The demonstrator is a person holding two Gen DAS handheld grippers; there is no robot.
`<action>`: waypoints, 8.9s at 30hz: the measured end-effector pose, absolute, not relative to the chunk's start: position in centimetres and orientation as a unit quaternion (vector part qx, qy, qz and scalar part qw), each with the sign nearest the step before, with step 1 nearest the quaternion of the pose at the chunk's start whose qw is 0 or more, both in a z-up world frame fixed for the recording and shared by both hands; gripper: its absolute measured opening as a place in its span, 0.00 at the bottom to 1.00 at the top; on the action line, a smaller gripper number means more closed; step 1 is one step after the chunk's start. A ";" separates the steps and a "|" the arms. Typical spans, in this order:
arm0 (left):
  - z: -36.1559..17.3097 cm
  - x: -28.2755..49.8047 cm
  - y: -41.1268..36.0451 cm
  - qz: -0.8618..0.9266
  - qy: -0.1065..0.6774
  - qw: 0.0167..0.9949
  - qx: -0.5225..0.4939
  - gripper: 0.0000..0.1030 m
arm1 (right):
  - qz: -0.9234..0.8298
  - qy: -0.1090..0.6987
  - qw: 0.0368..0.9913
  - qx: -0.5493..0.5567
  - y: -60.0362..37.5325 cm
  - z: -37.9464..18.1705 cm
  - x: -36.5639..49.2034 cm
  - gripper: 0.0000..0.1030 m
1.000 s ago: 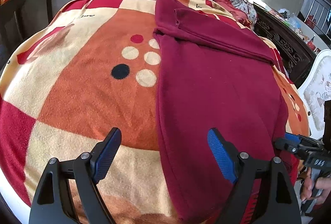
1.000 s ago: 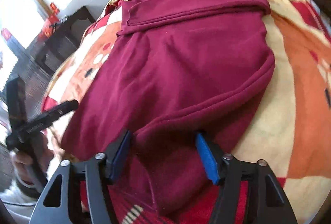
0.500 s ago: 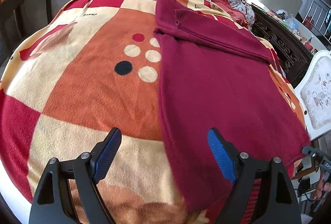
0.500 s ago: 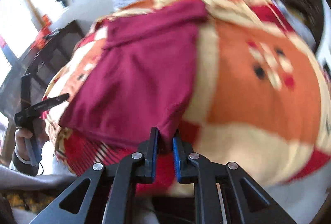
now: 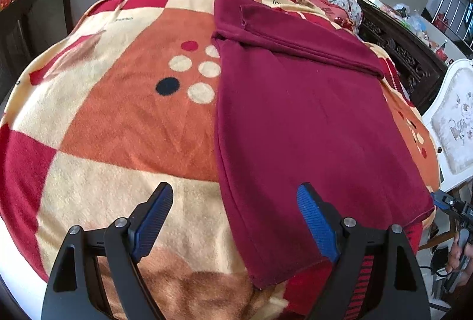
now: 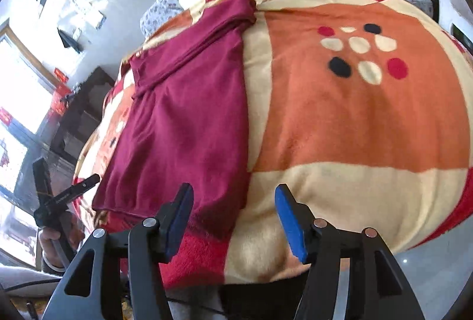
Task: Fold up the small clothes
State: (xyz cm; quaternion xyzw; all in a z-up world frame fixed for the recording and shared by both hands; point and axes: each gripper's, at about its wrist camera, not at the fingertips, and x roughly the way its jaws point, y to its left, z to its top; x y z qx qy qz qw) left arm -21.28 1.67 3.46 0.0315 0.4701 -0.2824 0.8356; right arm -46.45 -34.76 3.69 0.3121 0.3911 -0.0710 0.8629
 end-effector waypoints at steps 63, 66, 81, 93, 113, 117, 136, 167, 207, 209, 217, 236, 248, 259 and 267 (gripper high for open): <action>15.2 -0.8 -8.5 -0.355 0.379 0.854 -0.029 0.07 | 0.063 0.248 0.916 0.310 -45.4 13.1 -22.1 0.10; 15.1 2.0 -10.2 -0.346 0.379 0.858 -0.028 0.06 | 0.060 0.251 0.913 0.316 -46.8 12.9 -19.1 0.10; 12.0 10.8 -13.6 -0.346 0.419 0.838 -0.048 0.43 | -0.048 0.245 0.882 0.400 -54.3 8.5 -11.8 0.59; 13.0 8.6 -14.6 -0.323 0.379 0.867 -0.008 0.82 | -0.043 0.320 0.931 0.172 -45.1 11.7 -10.1 0.49; 7.0 13.6 -16.3 -0.220 0.422 0.879 0.031 0.84 | -0.111 0.404 0.891 0.173 -47.3 6.3 -5.0 0.48; 8.3 10.3 -13.3 -0.254 0.412 0.875 0.019 0.84 | -0.088 0.371 0.907 0.179 -45.7 9.0 -10.9 0.63; 3.0 -1.6 -6.7 -0.297 0.437 0.848 0.048 0.79 | -0.074 0.402 0.897 0.168 -42.5 5.0 -22.2 0.12; 3.1 4.1 -6.7 -0.263 0.437 0.859 -0.038 0.83 | 0.052 0.369 0.922 0.107 -27.3 11.3 -1.5 0.32; 2.3 7.2 -9.8 -0.346 0.483 0.795 -0.120 0.39 | 0.067 0.352 0.882 0.307 -37.2 3.7 -6.1 0.30; 2.2 7.3 -9.8 -0.338 0.491 0.795 -0.112 0.51 | 0.076 0.345 0.881 0.315 -37.4 3.6 -6.4 0.31; 1.4 8.6 -9.2 -0.325 0.493 0.793 -0.154 0.79 | 0.097 0.330 0.880 0.327 -37.9 3.0 -6.8 0.31; 12.4 -0.2 -16.8 -0.409 0.430 0.803 -0.056 0.21 | 0.155 0.264 0.820 0.483 -41.8 1.7 -7.8 0.30; 8.6 -6.0 -26.4 -0.389 0.442 0.807 0.034 0.22 | 0.188 0.126 0.707 0.670 -48.4 0.8 -13.2 0.72; 10.1 -10.1 -25.4 -0.459 0.416 0.783 0.058 0.55 | 0.156 0.245 0.794 0.534 -45.9 5.1 -12.6 0.89; 10.7 -10.7 -17.3 -0.396 0.339 0.847 0.102 0.67 | 0.086 0.324 0.859 0.386 -43.6 6.1 -12.7 0.74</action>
